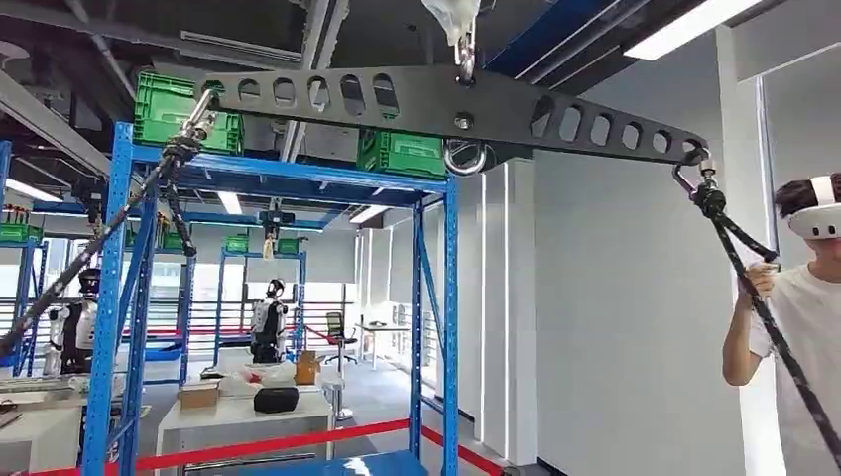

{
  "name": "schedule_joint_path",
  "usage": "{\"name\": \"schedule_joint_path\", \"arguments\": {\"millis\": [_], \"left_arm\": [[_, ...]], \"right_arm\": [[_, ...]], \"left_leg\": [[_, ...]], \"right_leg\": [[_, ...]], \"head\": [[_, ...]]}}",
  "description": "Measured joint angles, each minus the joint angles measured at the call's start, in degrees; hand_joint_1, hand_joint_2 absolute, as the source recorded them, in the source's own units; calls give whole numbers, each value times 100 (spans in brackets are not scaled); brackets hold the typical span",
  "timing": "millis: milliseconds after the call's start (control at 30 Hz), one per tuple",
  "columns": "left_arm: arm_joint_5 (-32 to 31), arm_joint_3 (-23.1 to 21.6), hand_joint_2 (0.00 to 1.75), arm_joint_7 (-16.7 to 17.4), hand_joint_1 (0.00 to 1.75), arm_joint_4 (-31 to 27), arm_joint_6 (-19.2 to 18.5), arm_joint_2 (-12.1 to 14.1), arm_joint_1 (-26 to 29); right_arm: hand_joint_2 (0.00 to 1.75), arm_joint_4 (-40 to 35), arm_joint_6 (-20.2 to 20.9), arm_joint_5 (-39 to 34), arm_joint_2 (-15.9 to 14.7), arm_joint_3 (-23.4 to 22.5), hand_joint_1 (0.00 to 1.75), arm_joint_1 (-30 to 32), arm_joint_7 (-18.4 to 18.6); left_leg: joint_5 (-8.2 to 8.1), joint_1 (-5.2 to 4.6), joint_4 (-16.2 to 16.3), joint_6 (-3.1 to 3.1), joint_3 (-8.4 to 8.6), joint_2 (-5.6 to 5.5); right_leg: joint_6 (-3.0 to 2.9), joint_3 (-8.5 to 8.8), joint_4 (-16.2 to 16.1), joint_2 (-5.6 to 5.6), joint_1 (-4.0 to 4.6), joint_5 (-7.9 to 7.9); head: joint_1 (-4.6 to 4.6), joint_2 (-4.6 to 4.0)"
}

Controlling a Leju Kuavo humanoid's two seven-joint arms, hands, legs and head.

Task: Take the parts from the cabinet and place them on the table.

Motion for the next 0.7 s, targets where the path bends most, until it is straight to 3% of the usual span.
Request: {"name": "schedule_joint_path", "arguments": {"millis": [33, 67, 100, 167, 200, 233, 267, 333, 367, 400, 433, 467, 533, 567, 600, 667, 700], "left_arm": [[0, 0, 175, 0, 0, 0, 0, 0, -1], [0, 0, 175, -2, 0, -2, 0, -2, 2], [0, 0, 175, -6, 0, -2, 0, -2, 0], [0, -2, 175, -9, 0, -2, 0, -4, -6], [0, -2, 175, -9, 0, -2, 0, 0, 2], [0, -2, 175, -9, 0, 0, 2, 7, 8], [0, -2, 175, -9, 0, 0, 2, 4, 13], [0, -4, 175, -7, 0, 0, 2, 4, 20], [0, -2, 175, -7, 0, 0, 2, 7, 20], [0, -4, 175, -7, 0, 0, 2, 7, 21], [0, -4, 175, -7, 0, 0, 2, 7, 25], [0, -4, 175, -7, 0, 0, 2, 7, 26], [0, -9, 175, -7, 0, 0, 2, 7, 20], [0, -9, 175, -9, 0, 0, 2, 9, 9], [0, -9, 175, -9, 0, 0, 2, 9, -2], [0, -13, 175, -15, 0, 0, 0, 9, -12], [2, -20, 175, -15, 0, 0, 0, 11, -3]], "right_arm": [[175, 0, 0, 0, 0, -2, 175, -6, -2], [175, 0, 0, 0, 0, -2, 175, -19, -2], [175, -2, 0, 0, 0, -2, 175, -22, -2], [175, -2, 0, 0, 0, -2, 175, -17, -2], [175, -2, 0, 0, 0, -4, 175, -15, -2], [175, -2, 0, 0, 0, -4, 175, -26, -2], [175, 0, 0, 0, 4, -2, 175, -23, -2], [175, 0, 2, 0, 7, -2, 175, -23, -2], [175, 0, 2, 0, 7, 0, 175, -22, -2], [175, 2, 2, 0, 7, 0, 175, -20, -2], [175, 2, 2, 0, 7, 0, 175, -19, -2], [175, 2, 2, 0, 7, 2, 175, -18, -2], [175, 2, 2, 0, 7, 0, 175, -19, -2], [175, 0, 2, 0, 7, 0, 175, -19, -2], [175, 0, 2, 0, 7, -2, 175, -24, -2], [175, 0, 9, 0, 7, -4, 175, -26, -4], [175, -2, 15, 0, 7, -4, 175, -26, -11]], "left_leg": [[26, 0, 54, -17, -69, -4], [43, -14, 105, -42, -139, -5], [83, -25, 140, -80, -185, -4], [182, -12, 143, -152, -244, 5], [227, -23, 141, -184, -262, 3], [150, -8, 180, -207, -298, -17], [-105, -7, 322, -256, -350, -28], [-785, 44, 1157, -335, -558, -26], [-988, 53, 1578, -357, -645, -25], [-1041, 56, 1860, -364, -663, -25], [-935, 57, 1872, -364, -577, -26], [-750, 58, 1687, -356, -395, -26], [-394, 54, 767, -303, 266, -30], [-496, 46, 314, -252, 550, -42], [-569, 21, 34, -217, 699, -46], [-556, -9, 9, -176, 641, -46], [-517, -18, -3, -120, 620, -45]], "right_leg": [[-29, 335, -512, 0, 3, 86], [-64, 606, -951, -3, 22, -31], [-89, 677, -1122, -2, 35, -91], [-127, 584, -1102, 4, 61, -69], [-191, 543, -1123, -2, 45, -16], [-247, 506, -1141, -33, -1, 44], [-286, 453, -1141, -28, 1, 91], [-310, 326, -1131, -37, 8, 199], [-310, 257, -1116, -41, 13, 244], [-305, 174, -1085, -42, 14, 288], [-300, 88, -1052, -43, 14, 324], [-298, 7, -1015, -41, 15, 357], [-265, -130, -952, -27, 21, 428], [-246, -163, -930, -27, 19, 454], [-203, -199, -921, -27, 41, 488], [-129, -231, -937, -39, 16, 583], [-89, -231, -962, -41, 13, 635]], "head": [[-6, 0], [-9, 0], [-4, 0], [-6, 0], [4, 0], [-7, 0], [29, 0], [50, 0], [61, 0], [66, 0], [79, 0], [90, 0], [105, 0], [109, 0], [96, 0], [92, 0], [96, 0]]}}
